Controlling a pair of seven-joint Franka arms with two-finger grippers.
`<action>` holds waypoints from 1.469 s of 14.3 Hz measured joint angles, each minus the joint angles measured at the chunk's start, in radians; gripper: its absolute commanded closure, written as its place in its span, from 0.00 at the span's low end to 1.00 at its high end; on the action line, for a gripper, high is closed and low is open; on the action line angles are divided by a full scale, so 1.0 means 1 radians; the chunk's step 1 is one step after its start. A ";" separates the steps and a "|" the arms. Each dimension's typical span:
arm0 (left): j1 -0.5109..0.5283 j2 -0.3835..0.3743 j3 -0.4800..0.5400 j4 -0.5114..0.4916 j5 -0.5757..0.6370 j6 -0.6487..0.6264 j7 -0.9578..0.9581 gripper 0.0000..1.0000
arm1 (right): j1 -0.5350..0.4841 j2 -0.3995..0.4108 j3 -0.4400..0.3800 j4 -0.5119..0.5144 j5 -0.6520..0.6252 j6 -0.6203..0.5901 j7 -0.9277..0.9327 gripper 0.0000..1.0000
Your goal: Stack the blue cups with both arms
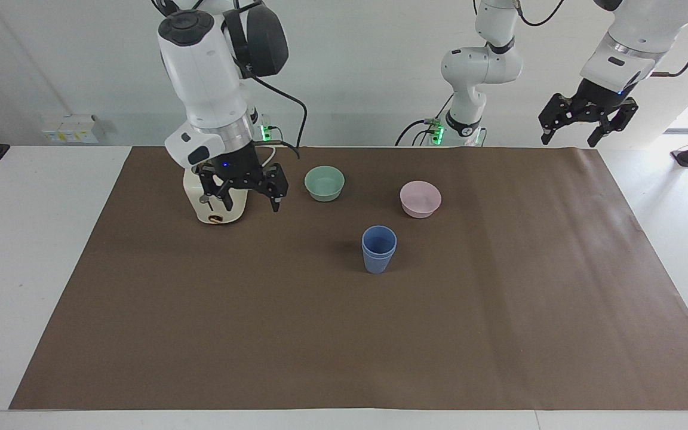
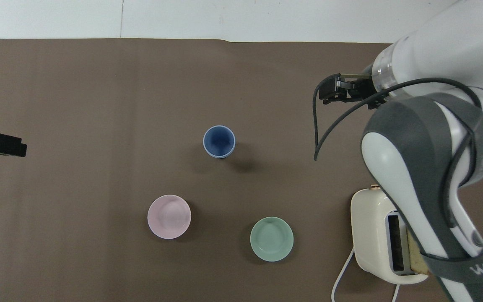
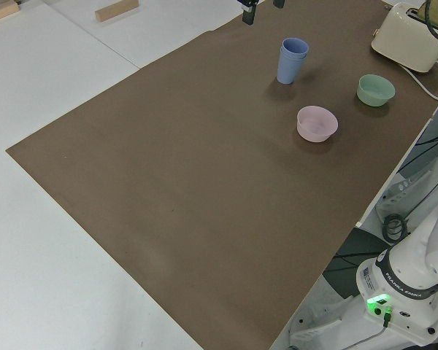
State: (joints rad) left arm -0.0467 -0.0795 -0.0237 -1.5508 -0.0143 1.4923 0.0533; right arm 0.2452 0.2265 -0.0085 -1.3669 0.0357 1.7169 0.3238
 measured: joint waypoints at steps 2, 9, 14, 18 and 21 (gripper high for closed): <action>0.000 0.000 -0.001 0.000 0.000 -0.001 0.000 0.00 | -0.025 -0.020 0.000 0.000 -0.028 -0.028 -0.053 0.00; 0.000 -0.001 -0.001 0.000 0.000 -0.002 0.000 0.00 | -0.140 -0.110 0.000 -0.006 -0.041 -0.118 -0.250 0.00; 0.000 -0.003 -0.003 0.000 0.000 -0.003 0.000 0.00 | -0.158 -0.196 0.002 -0.038 -0.041 -0.180 -0.265 0.00; 0.001 -0.003 0.003 0.000 0.000 -0.003 0.000 0.00 | -0.175 -0.236 0.002 -0.086 -0.041 -0.182 -0.268 0.00; 0.001 -0.003 0.005 0.000 0.000 -0.003 0.000 0.00 | -0.192 -0.247 0.002 -0.113 -0.041 -0.180 -0.282 0.00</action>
State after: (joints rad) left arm -0.0457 -0.0827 -0.0190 -1.5506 -0.0143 1.4894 0.0533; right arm 0.0535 -0.0200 -0.0067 -1.4801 -0.0054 1.5371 0.0423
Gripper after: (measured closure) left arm 0.000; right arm 0.000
